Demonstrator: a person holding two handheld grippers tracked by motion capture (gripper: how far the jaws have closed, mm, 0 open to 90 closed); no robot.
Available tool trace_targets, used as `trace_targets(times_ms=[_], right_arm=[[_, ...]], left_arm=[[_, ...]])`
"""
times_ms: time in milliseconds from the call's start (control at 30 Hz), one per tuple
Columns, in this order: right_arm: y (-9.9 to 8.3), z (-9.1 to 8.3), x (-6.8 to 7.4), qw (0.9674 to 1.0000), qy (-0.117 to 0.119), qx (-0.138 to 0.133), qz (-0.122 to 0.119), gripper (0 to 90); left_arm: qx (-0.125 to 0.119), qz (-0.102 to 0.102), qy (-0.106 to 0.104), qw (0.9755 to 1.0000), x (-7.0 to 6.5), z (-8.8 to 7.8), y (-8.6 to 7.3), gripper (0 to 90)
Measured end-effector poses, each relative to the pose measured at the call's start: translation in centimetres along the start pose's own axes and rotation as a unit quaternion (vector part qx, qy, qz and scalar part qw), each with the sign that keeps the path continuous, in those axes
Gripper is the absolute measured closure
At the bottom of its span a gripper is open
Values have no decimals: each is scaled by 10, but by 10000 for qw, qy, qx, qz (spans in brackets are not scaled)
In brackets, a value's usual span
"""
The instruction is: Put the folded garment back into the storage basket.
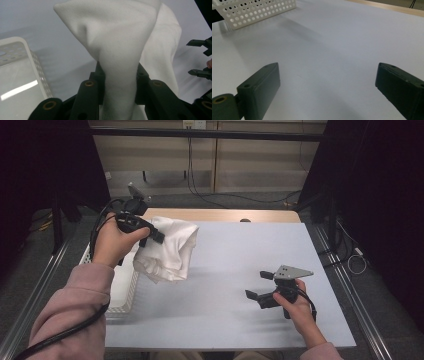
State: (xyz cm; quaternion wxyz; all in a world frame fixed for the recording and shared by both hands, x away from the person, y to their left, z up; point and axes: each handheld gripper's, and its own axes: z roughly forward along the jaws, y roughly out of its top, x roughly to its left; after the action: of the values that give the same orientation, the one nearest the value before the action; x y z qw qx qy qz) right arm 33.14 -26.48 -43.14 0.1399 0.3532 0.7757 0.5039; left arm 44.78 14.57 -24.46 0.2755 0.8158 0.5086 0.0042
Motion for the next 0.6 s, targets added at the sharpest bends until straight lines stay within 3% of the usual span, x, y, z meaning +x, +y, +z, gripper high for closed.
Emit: trace_targets(times_ms=[600], right_arm=[[0, 1, 0, 10000, 37, 2, -29, 53]], left_arm=[[-26, -120, 162, 9998, 13, -20, 4, 725]])
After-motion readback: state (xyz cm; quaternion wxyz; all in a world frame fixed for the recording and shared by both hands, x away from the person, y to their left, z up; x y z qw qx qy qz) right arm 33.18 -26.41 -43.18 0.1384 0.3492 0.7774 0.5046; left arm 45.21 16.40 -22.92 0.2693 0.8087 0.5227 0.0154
